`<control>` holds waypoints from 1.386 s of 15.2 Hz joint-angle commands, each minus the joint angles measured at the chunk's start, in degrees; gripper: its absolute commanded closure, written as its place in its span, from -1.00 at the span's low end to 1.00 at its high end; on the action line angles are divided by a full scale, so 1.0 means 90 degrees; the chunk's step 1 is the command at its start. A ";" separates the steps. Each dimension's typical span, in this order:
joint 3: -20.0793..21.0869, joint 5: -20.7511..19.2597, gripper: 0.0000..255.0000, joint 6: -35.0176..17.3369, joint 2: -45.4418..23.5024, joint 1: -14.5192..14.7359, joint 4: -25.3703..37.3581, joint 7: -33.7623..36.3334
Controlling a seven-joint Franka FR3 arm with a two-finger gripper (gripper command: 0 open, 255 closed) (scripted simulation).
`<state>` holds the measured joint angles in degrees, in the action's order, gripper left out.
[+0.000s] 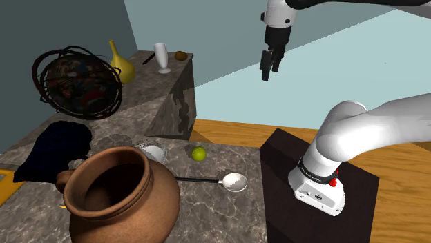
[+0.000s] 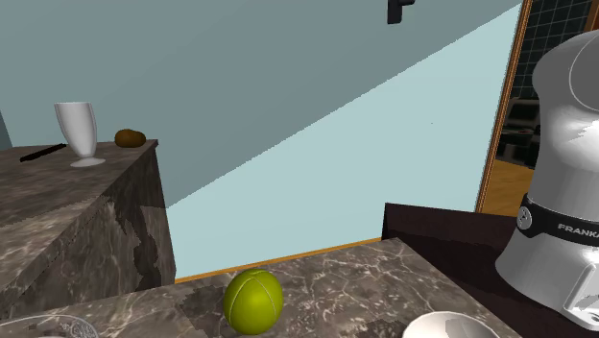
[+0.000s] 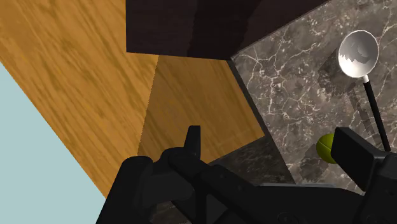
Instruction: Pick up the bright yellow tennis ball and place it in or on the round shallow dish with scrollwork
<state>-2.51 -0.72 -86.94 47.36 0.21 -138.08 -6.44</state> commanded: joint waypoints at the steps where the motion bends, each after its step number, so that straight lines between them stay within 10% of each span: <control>1: 0.0000 0.0000 -1.00 0.0000 0.0000 0.0000 0.0000 0.0000; 21: 0.1865 0.0947 -1.00 -0.4249 -0.2703 0.0772 -0.1214 0.1683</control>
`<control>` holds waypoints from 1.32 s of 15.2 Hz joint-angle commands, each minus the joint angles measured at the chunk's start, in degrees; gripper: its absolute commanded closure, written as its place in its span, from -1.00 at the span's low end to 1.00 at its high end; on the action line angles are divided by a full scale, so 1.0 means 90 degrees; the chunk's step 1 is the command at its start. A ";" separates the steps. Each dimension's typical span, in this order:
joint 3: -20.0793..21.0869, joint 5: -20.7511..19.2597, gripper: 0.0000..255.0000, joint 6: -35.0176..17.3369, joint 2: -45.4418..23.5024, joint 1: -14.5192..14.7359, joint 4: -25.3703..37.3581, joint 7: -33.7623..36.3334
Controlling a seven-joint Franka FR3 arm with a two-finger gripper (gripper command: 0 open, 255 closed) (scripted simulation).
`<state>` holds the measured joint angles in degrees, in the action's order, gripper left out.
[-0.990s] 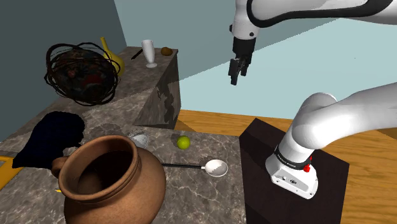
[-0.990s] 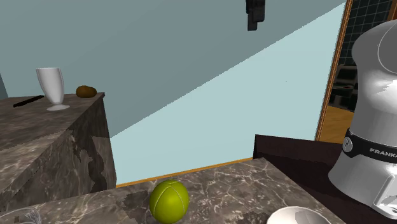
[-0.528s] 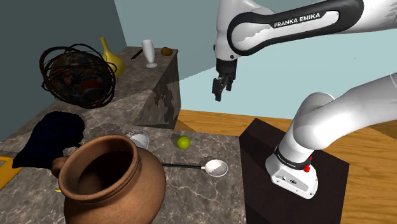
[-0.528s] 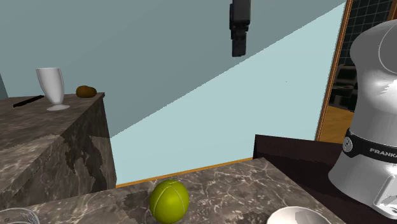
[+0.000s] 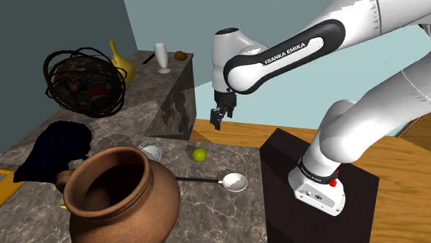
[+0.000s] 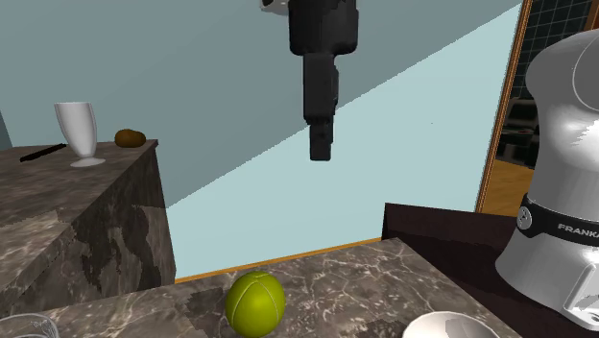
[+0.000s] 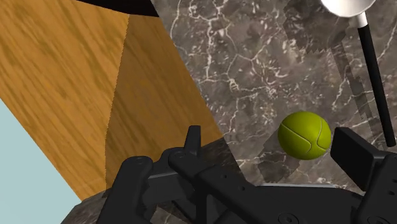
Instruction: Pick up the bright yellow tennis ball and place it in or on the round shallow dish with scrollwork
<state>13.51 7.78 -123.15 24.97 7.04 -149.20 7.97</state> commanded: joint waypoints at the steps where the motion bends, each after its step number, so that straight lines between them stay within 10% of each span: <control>1: 0.0179 -0.0011 -1.00 -0.0437 -0.0450 0.0029 0.0059 0.0183; 11: 0.0903 -0.1037 -1.00 -0.2197 -0.3051 0.0117 0.0942 0.1653; 20: 0.0789 -0.1519 -1.00 -0.2869 -0.3726 0.0182 0.0893 0.2006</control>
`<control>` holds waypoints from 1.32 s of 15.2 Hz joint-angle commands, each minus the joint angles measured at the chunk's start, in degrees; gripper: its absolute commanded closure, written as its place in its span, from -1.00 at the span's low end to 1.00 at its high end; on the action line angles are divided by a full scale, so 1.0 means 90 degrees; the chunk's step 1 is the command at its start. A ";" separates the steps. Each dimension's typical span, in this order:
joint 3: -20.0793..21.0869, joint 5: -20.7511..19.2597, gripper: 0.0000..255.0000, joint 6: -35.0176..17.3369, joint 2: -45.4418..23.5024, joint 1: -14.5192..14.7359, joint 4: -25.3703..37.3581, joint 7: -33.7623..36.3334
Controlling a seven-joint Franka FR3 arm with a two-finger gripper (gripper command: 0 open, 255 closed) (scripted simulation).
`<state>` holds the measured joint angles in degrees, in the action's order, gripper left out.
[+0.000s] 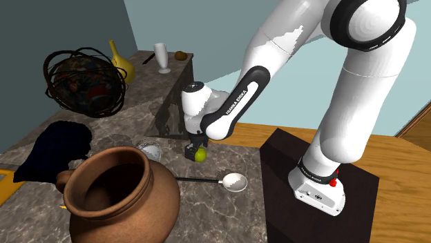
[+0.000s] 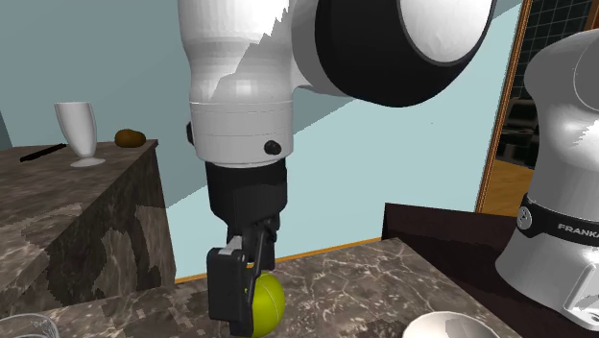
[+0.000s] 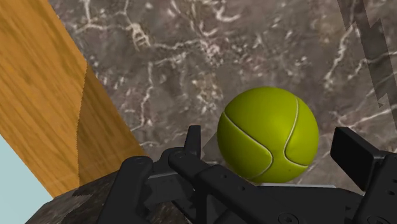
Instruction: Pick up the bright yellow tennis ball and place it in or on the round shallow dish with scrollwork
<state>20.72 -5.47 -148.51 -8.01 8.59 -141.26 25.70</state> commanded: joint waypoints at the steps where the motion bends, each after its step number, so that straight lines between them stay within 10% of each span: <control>1: -0.0013 -0.0046 -1.00 -0.0051 -0.0061 0.0010 0.0009 0.0036; 7: -0.0013 -0.0045 -1.00 -0.0050 -0.0060 0.0011 0.0009 0.0036; 8: -0.0013 -0.0045 1.00 -0.0050 -0.0060 0.0011 0.0009 0.0036; 20: 0.0047 0.0148 1.00 0.0203 0.0198 -0.0023 0.0025 -0.0102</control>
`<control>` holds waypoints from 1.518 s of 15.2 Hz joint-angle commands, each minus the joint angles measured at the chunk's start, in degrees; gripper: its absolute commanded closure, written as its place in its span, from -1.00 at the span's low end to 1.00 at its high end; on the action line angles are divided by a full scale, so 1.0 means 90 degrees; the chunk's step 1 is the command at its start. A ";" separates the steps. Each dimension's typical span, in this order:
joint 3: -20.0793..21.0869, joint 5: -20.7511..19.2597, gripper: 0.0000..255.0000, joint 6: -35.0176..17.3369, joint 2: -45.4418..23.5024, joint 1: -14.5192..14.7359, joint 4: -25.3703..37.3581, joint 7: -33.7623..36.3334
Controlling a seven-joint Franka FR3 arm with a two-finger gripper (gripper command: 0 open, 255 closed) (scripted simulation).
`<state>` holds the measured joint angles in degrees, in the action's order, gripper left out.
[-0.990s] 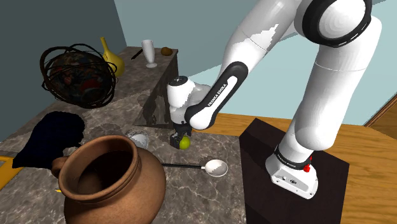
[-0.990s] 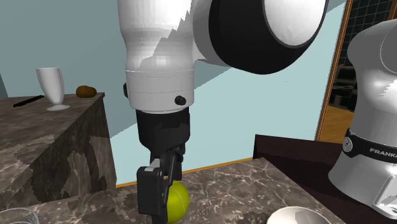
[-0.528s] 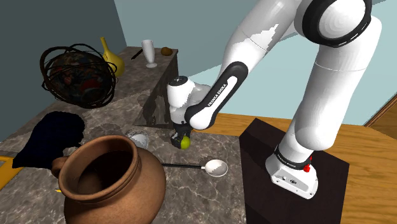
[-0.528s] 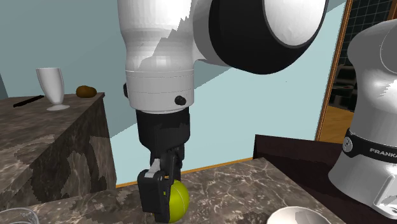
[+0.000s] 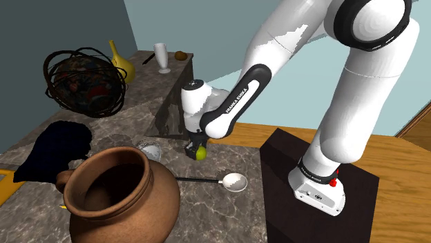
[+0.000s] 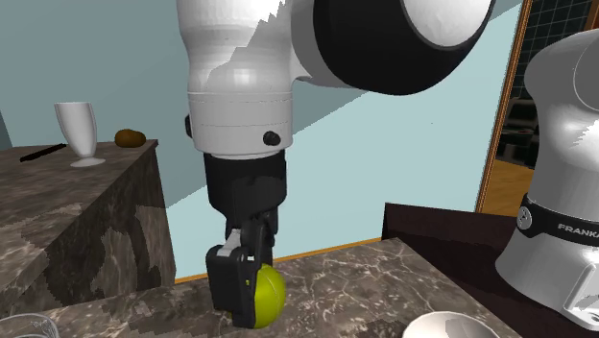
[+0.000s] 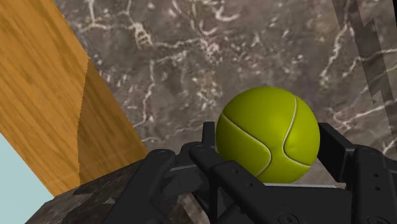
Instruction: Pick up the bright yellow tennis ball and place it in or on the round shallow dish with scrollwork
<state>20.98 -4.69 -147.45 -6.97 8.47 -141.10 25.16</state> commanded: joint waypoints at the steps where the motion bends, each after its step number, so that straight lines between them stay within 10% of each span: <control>1: 0.0035 0.0123 1.00 0.0171 0.0168 -0.0016 0.0017 -0.0086; 20: 0.0051 0.0865 1.00 0.1855 0.1496 -0.0016 0.0464 -0.0629; 23: 0.0182 0.0520 1.00 0.1997 0.0780 0.0019 0.1278 -0.0223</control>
<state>22.30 0.93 -130.18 1.95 8.53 -132.07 22.06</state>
